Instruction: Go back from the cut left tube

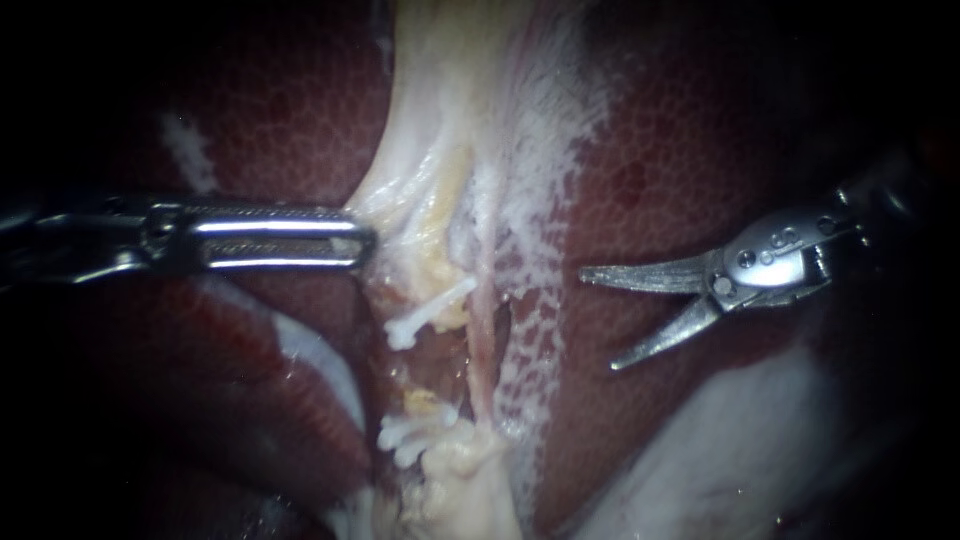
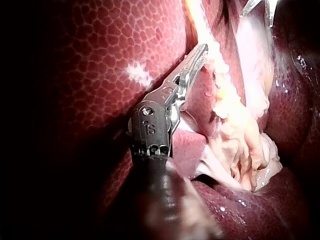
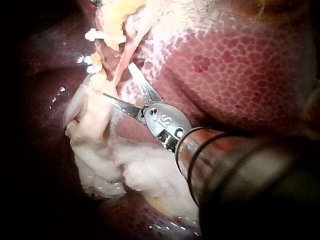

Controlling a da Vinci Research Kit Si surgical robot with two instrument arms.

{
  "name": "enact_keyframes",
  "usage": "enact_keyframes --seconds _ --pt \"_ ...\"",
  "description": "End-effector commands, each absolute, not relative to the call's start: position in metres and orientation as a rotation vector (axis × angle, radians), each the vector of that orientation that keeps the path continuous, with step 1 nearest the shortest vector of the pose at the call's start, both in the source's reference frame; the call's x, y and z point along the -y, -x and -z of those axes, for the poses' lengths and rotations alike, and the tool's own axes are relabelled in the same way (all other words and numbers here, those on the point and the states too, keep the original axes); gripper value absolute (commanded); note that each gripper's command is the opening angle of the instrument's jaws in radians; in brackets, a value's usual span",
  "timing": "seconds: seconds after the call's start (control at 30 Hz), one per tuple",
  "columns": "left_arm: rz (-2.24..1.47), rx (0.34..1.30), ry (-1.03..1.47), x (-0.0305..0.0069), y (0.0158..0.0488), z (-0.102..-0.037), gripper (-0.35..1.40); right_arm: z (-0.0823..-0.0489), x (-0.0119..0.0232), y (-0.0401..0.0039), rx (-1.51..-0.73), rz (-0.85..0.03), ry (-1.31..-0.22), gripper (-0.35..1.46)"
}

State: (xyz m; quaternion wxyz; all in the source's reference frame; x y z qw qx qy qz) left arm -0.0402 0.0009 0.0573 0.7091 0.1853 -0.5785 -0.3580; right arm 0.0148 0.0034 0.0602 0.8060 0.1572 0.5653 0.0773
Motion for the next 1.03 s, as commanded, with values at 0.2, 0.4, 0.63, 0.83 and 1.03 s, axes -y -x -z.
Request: enact_keyframes --seconds 0.2,0.4,0.63,0.83,1.03 --pt "0.789 1.286 -0.416 -0.0009 0.0412 -0.0575 -0.35 -0.0602 -0.0034 -0.0149 -1.21 -0.166 -0.336 1.4" --pt "0.789 1.286 -0.416 -0.0009 0.0413 -0.0575 -0.35 -0.0602 -0.0034 -0.0149 -1.212 -0.167 -0.335 1.4" --pt "0.789 1.286 -0.416 -0.0009 0.0414 -0.0575 -0.35 -0.0601 -0.0034 -0.0149 -1.212 -0.167 -0.335 1.4" --pt "0.789 1.286 -0.416 -0.0009 0.0414 -0.0575 -0.35 -0.0601 -0.0034 -0.0149 -1.212 -0.167 -0.335 1.4" --pt "0.787 1.287 -0.418 -0.0009 0.0414 -0.0575 -0.35 -0.0601 -0.0034 -0.015 -1.212 -0.168 -0.335 1.4"
